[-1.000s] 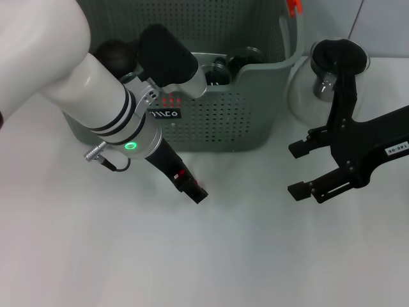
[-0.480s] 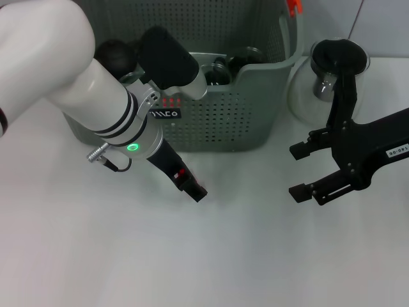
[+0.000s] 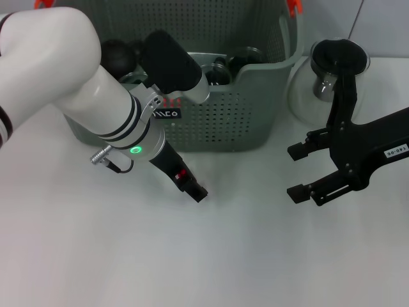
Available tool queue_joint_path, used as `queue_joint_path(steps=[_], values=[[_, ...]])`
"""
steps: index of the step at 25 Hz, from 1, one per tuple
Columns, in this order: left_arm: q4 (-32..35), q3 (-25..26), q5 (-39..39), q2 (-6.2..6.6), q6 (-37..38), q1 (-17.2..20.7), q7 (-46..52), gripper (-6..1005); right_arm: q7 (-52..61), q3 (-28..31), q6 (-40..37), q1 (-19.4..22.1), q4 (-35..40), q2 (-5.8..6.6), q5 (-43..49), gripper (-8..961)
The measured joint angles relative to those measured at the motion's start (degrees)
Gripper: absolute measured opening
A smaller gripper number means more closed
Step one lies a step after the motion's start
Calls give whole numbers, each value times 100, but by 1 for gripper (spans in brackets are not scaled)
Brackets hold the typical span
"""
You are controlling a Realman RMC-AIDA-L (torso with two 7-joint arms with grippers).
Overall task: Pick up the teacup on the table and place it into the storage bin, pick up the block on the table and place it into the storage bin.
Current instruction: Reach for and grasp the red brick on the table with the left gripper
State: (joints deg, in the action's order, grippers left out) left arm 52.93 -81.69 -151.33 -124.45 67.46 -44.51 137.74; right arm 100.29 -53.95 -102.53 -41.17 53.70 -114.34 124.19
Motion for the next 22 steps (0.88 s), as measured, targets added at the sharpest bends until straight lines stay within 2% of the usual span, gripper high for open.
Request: queue_joint_path(steps=[22], values=[[-262,-200,52,-9,-215,-51,35,800,-26,-1,-7,7,0,-7,0,926]])
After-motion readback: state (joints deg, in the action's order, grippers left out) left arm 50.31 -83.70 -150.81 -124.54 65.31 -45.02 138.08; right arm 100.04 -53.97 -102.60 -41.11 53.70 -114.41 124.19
